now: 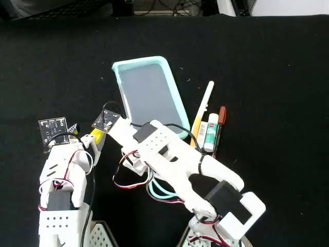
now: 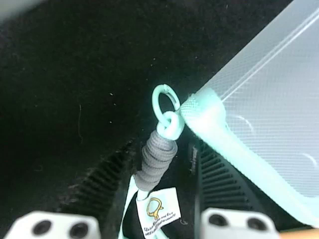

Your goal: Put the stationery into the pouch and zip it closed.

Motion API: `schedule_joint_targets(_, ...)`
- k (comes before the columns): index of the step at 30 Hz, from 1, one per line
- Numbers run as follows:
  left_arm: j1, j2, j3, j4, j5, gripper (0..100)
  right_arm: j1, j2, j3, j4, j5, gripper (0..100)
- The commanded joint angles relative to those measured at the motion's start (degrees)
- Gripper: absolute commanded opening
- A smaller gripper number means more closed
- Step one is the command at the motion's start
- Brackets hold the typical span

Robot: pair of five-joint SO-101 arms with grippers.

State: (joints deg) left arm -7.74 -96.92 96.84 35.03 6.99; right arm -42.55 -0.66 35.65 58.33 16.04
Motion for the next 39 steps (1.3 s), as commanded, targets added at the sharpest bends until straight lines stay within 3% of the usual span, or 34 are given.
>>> schedule_joint_targets(1, -0.6, -0.4, 0.3, -0.2, -0.1, 28, 0.8, 0.0, -2.4, 0.3, 0.8, 17.0)
schedule_joint_targets(8, -0.6, -0.4, 0.3, -0.2, -0.1, 28, 4.0, 0.0, -2.3, 1.1, 3.3, 15.9)
schedule_joint_targets(12, -0.6, -0.4, 0.3, -0.2, -0.1, 28, 8.3, -0.4, -2.2, 1.2, 3.3, 1.0)
schedule_joint_targets(26, -0.6, -0.4, 0.3, -0.2, -0.1, 28, 11.0, -13.4, 4.9, 5.5, 3.3, 1.4)
schedule_joint_targets(33, -0.6, -0.4, 0.3, -0.2, -0.1, 28, 10.9, -10.4, 8.5, 2.1, 3.3, 18.3)
schedule_joint_targets(39, -0.6, -0.4, 0.3, -0.2, -0.1, 28, 11.0, -8.0, 8.4, 1.4, 3.3, 14.2)
